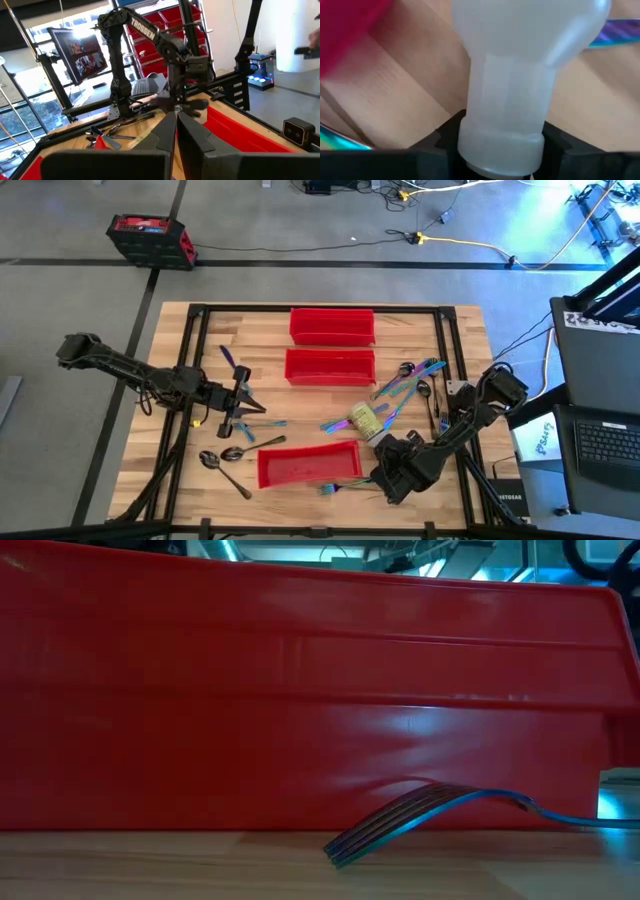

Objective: Sort silverware
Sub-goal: Move the spray bottle to the top right of the table

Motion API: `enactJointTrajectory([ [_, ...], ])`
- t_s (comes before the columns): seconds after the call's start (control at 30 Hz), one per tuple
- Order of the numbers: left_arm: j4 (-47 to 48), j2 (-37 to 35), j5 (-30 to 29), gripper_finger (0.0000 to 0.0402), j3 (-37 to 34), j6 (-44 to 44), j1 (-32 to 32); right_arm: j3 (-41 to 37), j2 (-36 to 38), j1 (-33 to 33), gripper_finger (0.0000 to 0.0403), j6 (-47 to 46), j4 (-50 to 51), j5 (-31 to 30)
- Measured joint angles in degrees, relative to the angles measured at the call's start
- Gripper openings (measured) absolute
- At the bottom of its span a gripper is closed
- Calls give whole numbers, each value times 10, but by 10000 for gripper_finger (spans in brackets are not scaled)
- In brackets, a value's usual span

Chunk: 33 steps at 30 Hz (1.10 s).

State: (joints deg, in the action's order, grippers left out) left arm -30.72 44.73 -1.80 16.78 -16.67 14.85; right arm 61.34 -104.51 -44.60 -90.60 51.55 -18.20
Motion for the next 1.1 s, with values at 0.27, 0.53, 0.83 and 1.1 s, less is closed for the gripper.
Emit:
enactJointTrajectory([
  [0.27,2,0,-2,1,0,0,0,73,11,0,144,4,131,-8],
  [0.53,1,0,-8,1,0,-2,0,133,72,0,144,11,261,-43],
  [0.83,-2,0,-36,1,0,-25,0,175,167,22,144,67,382,-39],
  [1.1,-35,0,-62,1,0,-46,0,174,216,165,144,178,386,-14],
])
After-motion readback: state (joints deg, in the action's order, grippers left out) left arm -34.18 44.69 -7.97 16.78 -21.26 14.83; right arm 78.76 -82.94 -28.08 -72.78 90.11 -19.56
